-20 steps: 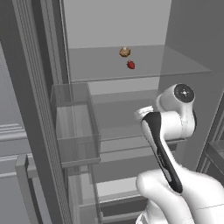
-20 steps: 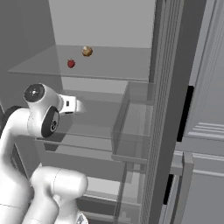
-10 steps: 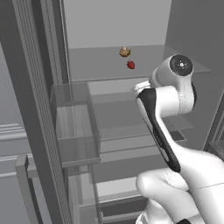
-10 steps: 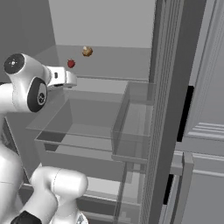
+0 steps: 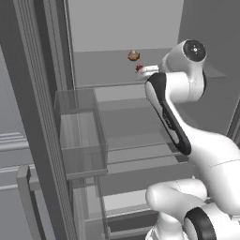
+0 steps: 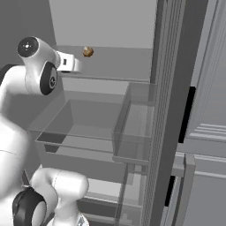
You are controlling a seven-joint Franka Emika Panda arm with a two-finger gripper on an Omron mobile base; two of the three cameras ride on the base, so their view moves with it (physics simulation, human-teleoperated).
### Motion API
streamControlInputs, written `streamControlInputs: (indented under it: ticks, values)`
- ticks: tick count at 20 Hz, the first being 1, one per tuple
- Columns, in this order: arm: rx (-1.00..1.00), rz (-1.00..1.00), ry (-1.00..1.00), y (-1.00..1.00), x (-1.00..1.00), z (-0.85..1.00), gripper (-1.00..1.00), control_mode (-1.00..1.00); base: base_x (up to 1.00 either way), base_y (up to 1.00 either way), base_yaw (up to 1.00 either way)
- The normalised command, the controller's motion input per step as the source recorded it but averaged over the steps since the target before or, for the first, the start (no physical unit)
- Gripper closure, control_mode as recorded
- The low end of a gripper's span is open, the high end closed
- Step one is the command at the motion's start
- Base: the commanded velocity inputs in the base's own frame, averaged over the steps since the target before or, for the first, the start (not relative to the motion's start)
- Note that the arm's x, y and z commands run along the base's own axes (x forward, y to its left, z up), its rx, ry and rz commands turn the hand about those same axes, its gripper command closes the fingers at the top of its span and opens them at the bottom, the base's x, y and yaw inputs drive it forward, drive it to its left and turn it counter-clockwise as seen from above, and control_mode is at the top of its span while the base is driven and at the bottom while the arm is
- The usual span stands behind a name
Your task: Take the strawberry from the fridge and place it on top of the pancake, located on the dining counter.
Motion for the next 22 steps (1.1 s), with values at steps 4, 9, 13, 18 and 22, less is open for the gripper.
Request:
streamControlInputs:
  ticks: [4, 9, 13, 18, 22]
  values:
    - [0.28, 0.0, 0.07, -0.02, 0.53, 0.07, -1.0, -1.0, 0.0, 0.0, 0.0]
    - [-0.08, 0.0, 0.0, 0.24, 0.59, 0.0, -1.0, -1.0, 0.0, 0.0, 0.0]
    - [-0.07, 0.0, 0.0, 0.19, 0.68, 0.0, -1.0, -1.0, 0.0, 0.0, 0.0]
    - [-0.02, 0.0, 0.0, 0.19, 0.48, 0.0, -1.0, -1.0, 0.0, 0.0, 0.0]
    - [-0.03, 0.0, -0.04, 0.02, 0.39, 0.0, -1.0, -1.0, 0.0, 0.0, 0.0]
